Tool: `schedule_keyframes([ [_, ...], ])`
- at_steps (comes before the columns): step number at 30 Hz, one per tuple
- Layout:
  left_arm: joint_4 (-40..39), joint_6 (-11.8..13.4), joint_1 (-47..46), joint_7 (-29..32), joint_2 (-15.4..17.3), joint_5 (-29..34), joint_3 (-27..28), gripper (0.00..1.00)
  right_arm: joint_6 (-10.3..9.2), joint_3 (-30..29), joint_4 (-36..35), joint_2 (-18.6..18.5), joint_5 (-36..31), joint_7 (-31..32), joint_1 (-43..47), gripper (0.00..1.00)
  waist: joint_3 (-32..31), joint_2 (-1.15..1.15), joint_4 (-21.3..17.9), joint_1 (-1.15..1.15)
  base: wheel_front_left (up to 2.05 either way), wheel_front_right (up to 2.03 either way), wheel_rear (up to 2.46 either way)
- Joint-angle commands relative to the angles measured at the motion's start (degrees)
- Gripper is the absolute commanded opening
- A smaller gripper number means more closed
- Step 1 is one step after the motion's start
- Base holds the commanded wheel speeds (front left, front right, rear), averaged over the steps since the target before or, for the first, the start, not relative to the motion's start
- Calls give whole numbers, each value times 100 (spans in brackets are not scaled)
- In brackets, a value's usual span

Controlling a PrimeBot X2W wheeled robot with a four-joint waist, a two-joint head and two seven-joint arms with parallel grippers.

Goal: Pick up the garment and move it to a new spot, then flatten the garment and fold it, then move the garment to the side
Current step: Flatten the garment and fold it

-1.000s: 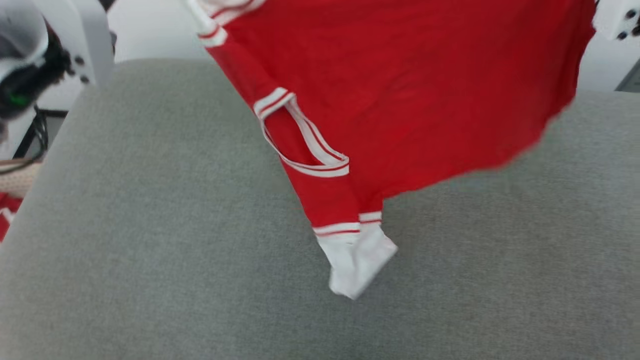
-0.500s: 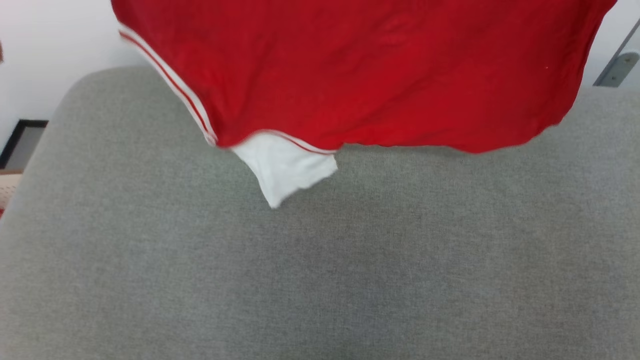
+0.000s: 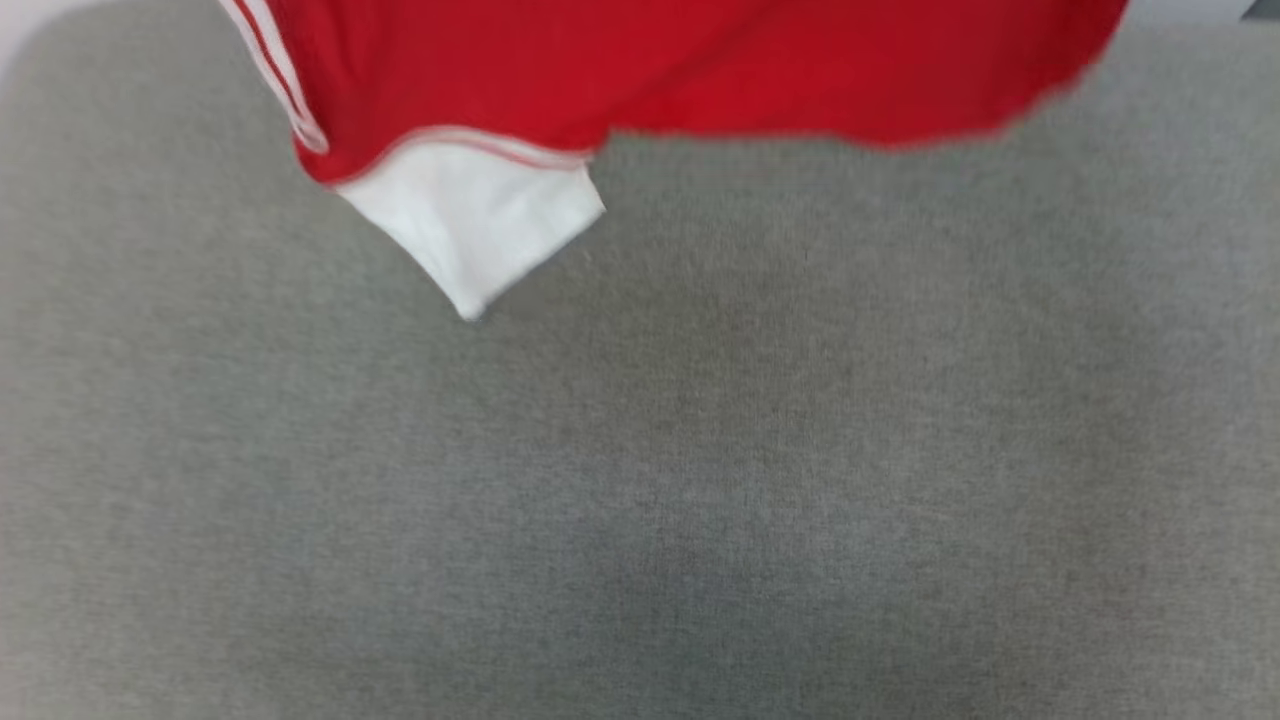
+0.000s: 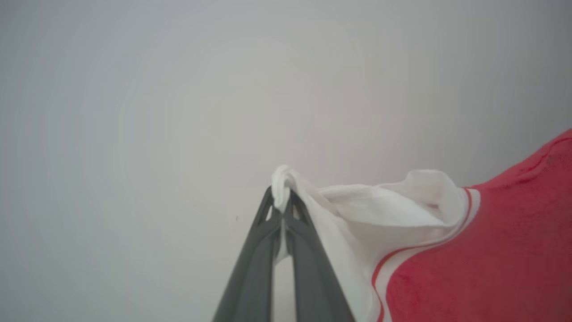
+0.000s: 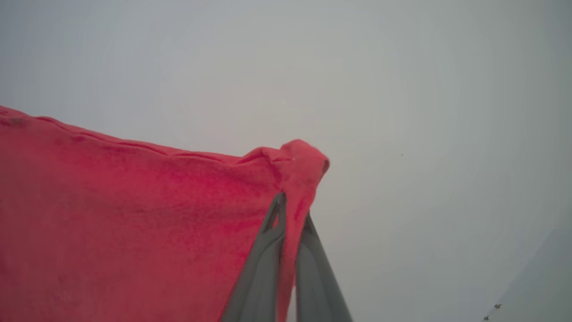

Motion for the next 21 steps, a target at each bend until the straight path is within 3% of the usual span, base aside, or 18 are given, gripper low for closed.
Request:
schedule_keyframes([
  [1,181,71,-244,-221,-113,105,42,0,-11,-50,149,100,-204,-271,-207,0,794,0,-151,0,0,0,0],
  [11,1049,204,-1358,-1697,-660,575,264,0,-11,-623,1207,509,-1655,-2363,-960,0,1494,0,-154,0,0,0,0],
  [17,1053,26,-941,-1819,-759,551,265,0,-11,-393,2008,574,-1875,-2502,-870,0,1390,0,3,0,0,0,0],
  [21,974,-20,-126,-1582,-807,279,-25,0,-11,7,2445,485,-1546,-2329,-520,0,1064,0,114,0,0,0,0],
])
